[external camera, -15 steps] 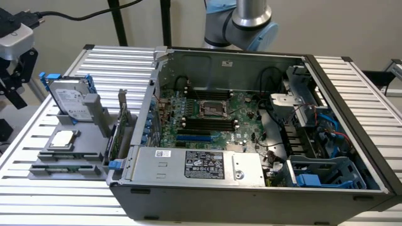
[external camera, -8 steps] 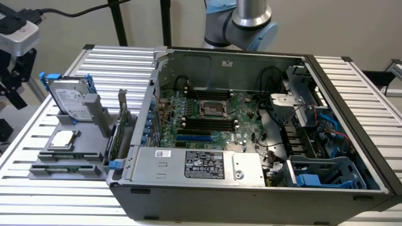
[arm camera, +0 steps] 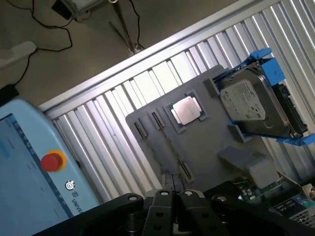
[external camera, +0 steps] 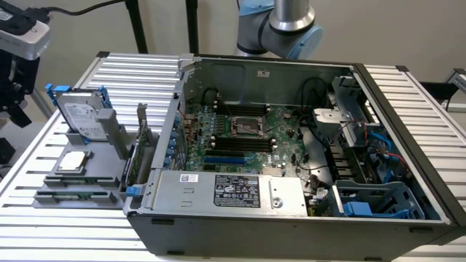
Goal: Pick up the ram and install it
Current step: 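Pick up the ram and move it above insertion slot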
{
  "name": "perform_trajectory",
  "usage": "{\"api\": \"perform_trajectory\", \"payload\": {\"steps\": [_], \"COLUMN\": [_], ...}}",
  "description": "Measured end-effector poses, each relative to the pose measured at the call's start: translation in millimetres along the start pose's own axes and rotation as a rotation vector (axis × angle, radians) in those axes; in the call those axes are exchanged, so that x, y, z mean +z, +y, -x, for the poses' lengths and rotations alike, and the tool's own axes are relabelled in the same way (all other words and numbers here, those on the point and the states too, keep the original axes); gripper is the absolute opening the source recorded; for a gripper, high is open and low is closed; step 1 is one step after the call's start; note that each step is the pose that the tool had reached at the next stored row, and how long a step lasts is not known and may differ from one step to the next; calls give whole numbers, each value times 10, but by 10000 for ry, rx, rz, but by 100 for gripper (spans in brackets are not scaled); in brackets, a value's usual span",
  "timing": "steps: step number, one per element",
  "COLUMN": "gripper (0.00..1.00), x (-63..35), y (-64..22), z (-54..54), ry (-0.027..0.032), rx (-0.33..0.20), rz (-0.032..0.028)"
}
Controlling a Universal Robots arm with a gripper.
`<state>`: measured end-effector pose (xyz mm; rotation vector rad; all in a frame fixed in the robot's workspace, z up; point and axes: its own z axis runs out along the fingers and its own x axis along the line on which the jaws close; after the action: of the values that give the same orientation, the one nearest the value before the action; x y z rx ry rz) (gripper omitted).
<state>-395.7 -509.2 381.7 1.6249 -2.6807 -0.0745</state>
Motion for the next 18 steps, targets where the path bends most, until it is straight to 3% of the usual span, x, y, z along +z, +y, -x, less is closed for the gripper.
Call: {"api": "perform_trajectory", "payload": {"steps": [18], "gripper": [11], "x": [105], "y": [-8], "z": [0], "ry": [138], "rx": [-3136], "rz": [62]}}
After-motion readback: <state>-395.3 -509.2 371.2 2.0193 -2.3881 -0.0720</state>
